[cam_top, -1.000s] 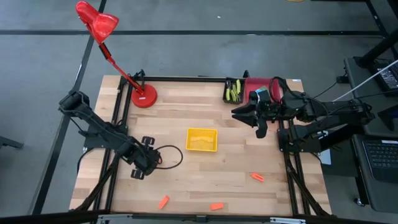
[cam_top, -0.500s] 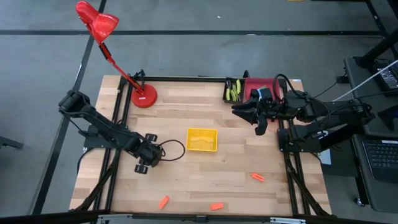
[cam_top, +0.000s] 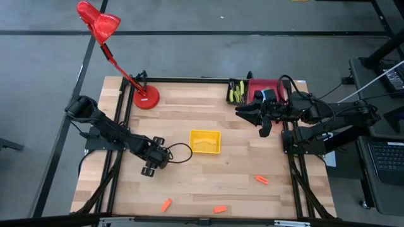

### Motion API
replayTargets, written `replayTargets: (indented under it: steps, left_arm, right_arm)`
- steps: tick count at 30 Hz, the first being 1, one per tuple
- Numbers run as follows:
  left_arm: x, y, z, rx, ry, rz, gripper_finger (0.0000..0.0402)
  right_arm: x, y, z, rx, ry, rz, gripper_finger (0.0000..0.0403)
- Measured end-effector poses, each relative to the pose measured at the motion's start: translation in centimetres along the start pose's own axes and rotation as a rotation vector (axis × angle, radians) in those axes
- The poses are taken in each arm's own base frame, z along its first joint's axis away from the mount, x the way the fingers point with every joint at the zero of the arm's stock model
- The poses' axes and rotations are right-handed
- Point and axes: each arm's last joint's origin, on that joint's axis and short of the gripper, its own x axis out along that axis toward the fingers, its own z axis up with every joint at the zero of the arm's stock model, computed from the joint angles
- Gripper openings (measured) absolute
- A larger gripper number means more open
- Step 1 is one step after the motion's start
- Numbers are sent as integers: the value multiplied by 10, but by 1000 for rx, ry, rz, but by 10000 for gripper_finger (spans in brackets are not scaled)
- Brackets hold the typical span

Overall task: Pick & Place School Supplies
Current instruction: Put the orange eraser into the yellow bin

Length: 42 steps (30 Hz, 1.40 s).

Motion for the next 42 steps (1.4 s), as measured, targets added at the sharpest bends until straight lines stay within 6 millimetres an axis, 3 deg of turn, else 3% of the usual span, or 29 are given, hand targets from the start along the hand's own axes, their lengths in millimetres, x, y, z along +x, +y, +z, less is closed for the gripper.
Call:
replayTargets:
  steps: [8,18,24,28,37,42]
  left_arm:
    - [13,-6,3,-22,22,0,145]
    - [12,-4,6,-80,13,0,68]
    - [0,5,28,-42,-85,57,78]
    - [-14,23,49,-1,-151,115,76]
    - [-49,90,90,93,-292,266,75]
    - [-54,120,114,139,-328,260,73]
  right_arm:
    - [0,0,0,18,0,0,113]
    - [0,0,0,20,0,0,113]
    - [0,0,0,20,-2,1,113]
    - [0,0,1,22,-12,6,113]
    - [0,1,3,19,-36,10,113]
    - [0,1,3,19,-36,11,113]
